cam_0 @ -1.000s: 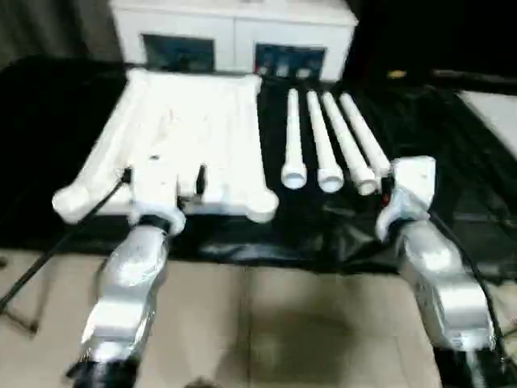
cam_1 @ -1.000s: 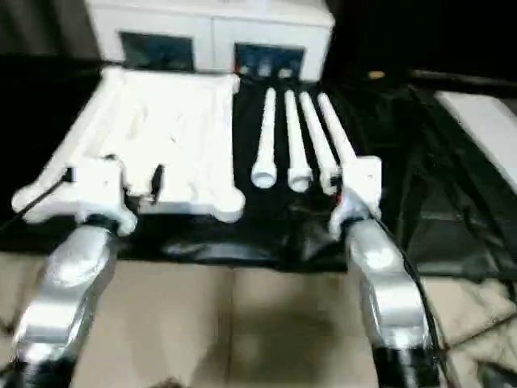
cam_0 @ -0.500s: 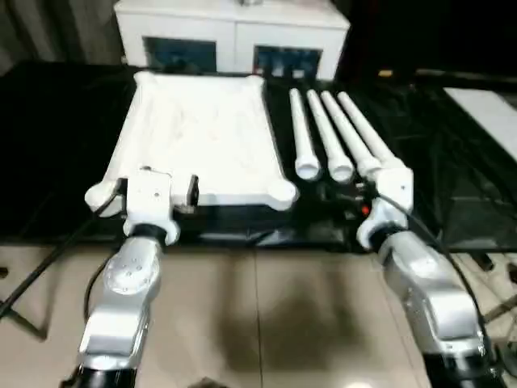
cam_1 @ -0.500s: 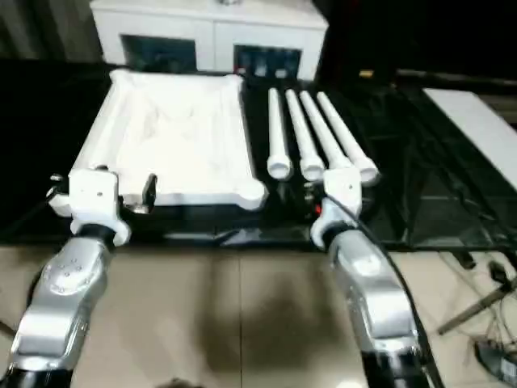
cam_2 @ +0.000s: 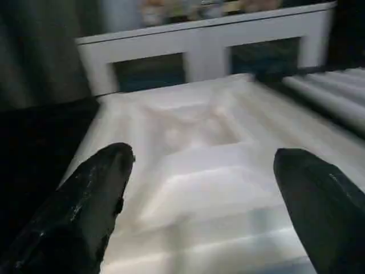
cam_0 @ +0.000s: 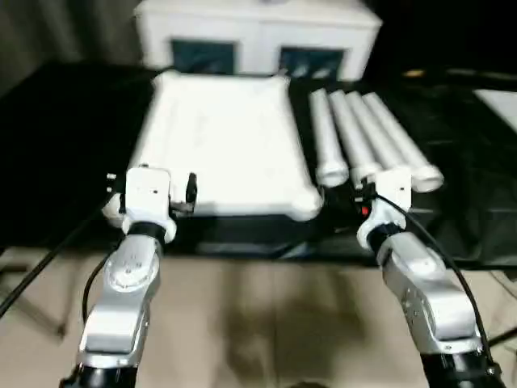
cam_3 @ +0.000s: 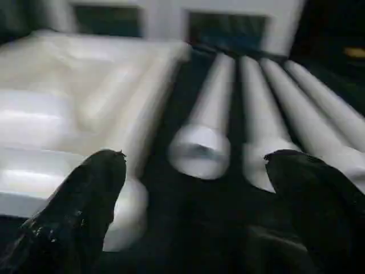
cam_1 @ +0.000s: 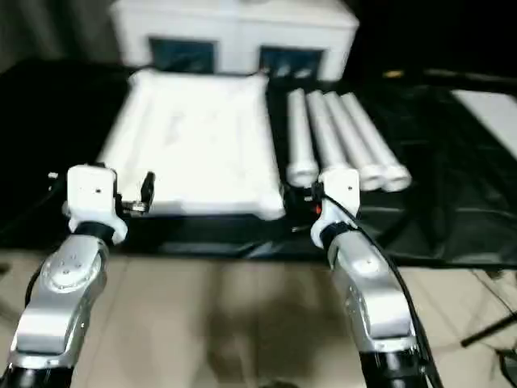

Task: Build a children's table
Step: Move to table

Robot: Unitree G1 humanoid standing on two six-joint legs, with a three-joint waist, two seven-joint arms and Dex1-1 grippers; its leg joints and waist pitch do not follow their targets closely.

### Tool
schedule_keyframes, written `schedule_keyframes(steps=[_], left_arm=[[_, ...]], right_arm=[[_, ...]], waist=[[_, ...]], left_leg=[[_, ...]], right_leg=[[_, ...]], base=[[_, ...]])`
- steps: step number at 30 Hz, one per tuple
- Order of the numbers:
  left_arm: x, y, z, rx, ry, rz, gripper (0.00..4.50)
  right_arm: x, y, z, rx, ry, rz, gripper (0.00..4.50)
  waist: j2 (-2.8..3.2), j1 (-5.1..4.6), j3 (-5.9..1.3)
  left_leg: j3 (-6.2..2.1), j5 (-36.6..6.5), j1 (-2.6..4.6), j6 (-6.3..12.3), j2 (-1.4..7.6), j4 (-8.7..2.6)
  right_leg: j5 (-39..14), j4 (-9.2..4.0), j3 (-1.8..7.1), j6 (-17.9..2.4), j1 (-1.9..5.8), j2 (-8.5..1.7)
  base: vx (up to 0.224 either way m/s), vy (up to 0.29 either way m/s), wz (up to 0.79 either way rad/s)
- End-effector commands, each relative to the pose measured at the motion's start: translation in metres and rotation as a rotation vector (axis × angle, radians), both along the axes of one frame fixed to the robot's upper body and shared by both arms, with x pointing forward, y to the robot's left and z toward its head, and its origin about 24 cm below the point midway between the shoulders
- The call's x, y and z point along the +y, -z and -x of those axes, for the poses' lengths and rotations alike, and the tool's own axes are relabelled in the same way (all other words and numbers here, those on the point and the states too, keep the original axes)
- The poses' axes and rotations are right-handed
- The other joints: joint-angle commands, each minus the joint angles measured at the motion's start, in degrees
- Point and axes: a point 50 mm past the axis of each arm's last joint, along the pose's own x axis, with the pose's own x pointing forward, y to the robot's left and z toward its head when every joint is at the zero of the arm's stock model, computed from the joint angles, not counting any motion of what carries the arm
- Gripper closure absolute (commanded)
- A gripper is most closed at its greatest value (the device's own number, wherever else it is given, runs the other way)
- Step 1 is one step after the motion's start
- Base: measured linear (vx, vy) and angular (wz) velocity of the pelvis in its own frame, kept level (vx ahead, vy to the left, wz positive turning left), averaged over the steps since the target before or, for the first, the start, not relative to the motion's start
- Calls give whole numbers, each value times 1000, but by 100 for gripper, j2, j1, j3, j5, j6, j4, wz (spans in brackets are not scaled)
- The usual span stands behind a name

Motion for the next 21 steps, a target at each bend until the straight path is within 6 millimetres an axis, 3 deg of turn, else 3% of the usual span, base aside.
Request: schedule_keyframes(steps=[1, 2, 3, 4, 5, 6, 7, 8, 9, 10, 11, 12, 13, 14, 15, 16, 17, 18, 19, 20, 21], left_arm=[[6, -3, -1, -7, -16, -23, 7], [6, -3, -1, -7, -14, -23, 7], [5, -4, -2, -7, -13, -23, 7], [5, -4, -2, -7, -13, -24, 7], [5, -4, -2, -7, -12, -24, 7], [5, -4, -2, -6, -12, -25, 7], [5, -4, -2, -6, -11, -25, 7], [5, -3, -2, -4, -10, -25, 7], [5, -3, -2, -3, -10, -25, 7], [5, -3, -2, -1, -9, -25, 7], [5, -3, -3, -1, -8, -26, 7], [5, -3, -3, 0, -7, -27, 7], [5, -3, -3, 0, -7, -27, 7], [5, -3, -3, 2, -8, -26, 7], [4, -3, -3, 4, -8, -24, 7], [4, -3, -3, 5, -8, -23, 7], [4, -2, -3, 5, -8, -23, 7], [4, -2, -3, 8, -7, -22, 7], [4, -2, -4, 9, -7, -21, 7], [3, -2, -4, 9, -6, -21, 7], [3, -2, -4, 9, -6, -20, 7]], right_arm=[[3, -5, -2, -21, -5, 6, 4], [1, -5, -2, -21, 3, 8, 4], [0, -5, -2, -21, 8, 10, 4], [-1, -5, -2, -21, 9, 12, 4], [-1, -5, -2, -21, 10, 14, 4], [-2, -5, -3, -21, 12, 16, 4], [-2, -6, -3, -22, 12, 16, 4], [-2, -7, -4, -26, 11, 17, 4], [-3, -7, -4, -27, 11, 17, 4], [-3, -8, -4, -31, 10, 17, 4], [-2, -9, -5, -32, 9, 18, 4], [-2, -9, -5, -34, 9, 18, 4], [-2, -9, -5, -34, 8, 18, 4], [-2, -10, -5, -37, 5, 20, 4], [-1, -10, -5, -38, 1, 25, 4], [-1, -10, -5, -39, 0, 26, 4], [-1, -10, -5, -39, -1, 27, 4], [0, -9, -5, -36, -4, 27, 4], [1, -8, -5, -35, -8, 29, 4], [2, -9, -5, -36, -11, 28, 4], [3, -9, -5, -37, -13, 28, 4]], waist=[[-99, 219, -300], [-44, 249, -252], [45, 147, -177], [289, 127, -289], [420, 82, -305], [769, -149, -264], [715, -293, -348], [685, -177, -413], [647, -271, -369], [641, -250, -378], [574, -320, -393], [497, -370, -415], [313, -367, -408], [189, -331, -394], [-105, -123, -536], [-15, -29, -461], [-15, -29, -461], [78, -27, -394], [104, -29, -350], [278, -23, -316], [382, -45, -335]], left_leg=[[-292, 104, -673, -481, -70, 158], [-418, 291, -687, -649, -79, 180], [-699, 836, -991, -497, 194, -1], [-741, 1035, -851, -431, 338, -426], [-770, 1076, -790, -282, 428, -728], [-1198, 126, -520, -295, 1029, -1336], [-1488, -419, -292, -115, 1381, -1506], [-1452, -911, -116, 152, 1284, -1412], [-1385, -224, -113, 557, 1108, -1359], [-1307, 83, -73, 776, 1002, -1332], [-1227, 654, -13, 1347, 922, -1322], [-1160, 1168, 21, 1889, 813, -1280], [-930, 1260, -72, 1937, 549, -1158], [-711, 924, -243, 1733, 365, -1113], [-342, 244, -955, 1330, -77, -369], [-444, 452, -1094, 769, 128, -159], [-444, 452, -1094, 769, 128, -159], [-466, 1036, -1184, 176, 239, -168], [-467, 1106, -1175, 123, 333, -244], [-487, 1306, -1166, 152, 526, -572], [-464, 1361, -1098, 223, 620, -835]], right_leg=[[-1702, -775, 1164, -2181, 907, -768], [-1249, -852, 1197, -1993, 785, -539], [-758, -839, 889, -1857, 784, -787], [-957, -878, 603, -1423, 591, -493], [-1266, -882, 452, -1083, 580, -346], [-1534, -170, -151, -329, 132, -56], [-1483, 373, -358, 3, -118, -147], [-1043, 598, -561, 407, -290, -237], [-654, 589, -629, 653, -368, -304], [-515, 584, -684, 721, -413, -307], [-294, 496, -706, 836, -473, -380], [-106, 323, -669, 860, -519, -456], [292, -153, -513, 576, -358, -623], [354, -415, -381, 451, -91, -759], [-169, -773, 306, -17, 833, -1316], [-19, -798, 398, -659, 908, -1533], [-19, -798, 398, -659, 908, -1533], [132, -794, 112, -1185, 928, -1407], [-69, -865, 45, -1389, 882, -1405], [-693, -895, -165, -1577, 833, -1232], [-1049, -891, -317, -1458, 833, -1049]], base=[[139, -38, -38], [139, -38, -38], [122, 5, -28], [109, 49, -5], [109, 49, -5], [123, 109, 3], [147, 133, 6], [147, 133, 6], [132, 104, 11], [127, 67, 4], [127, 67, 4], [132, -5, -1], [122, -84, -5], [207, -154, 0], [144, -130, 3], [147, -101, 8], [62, -31, 4], [139, -74, -2], [134, -50, -8], [134, -50, -8], [110, 22, 2]])
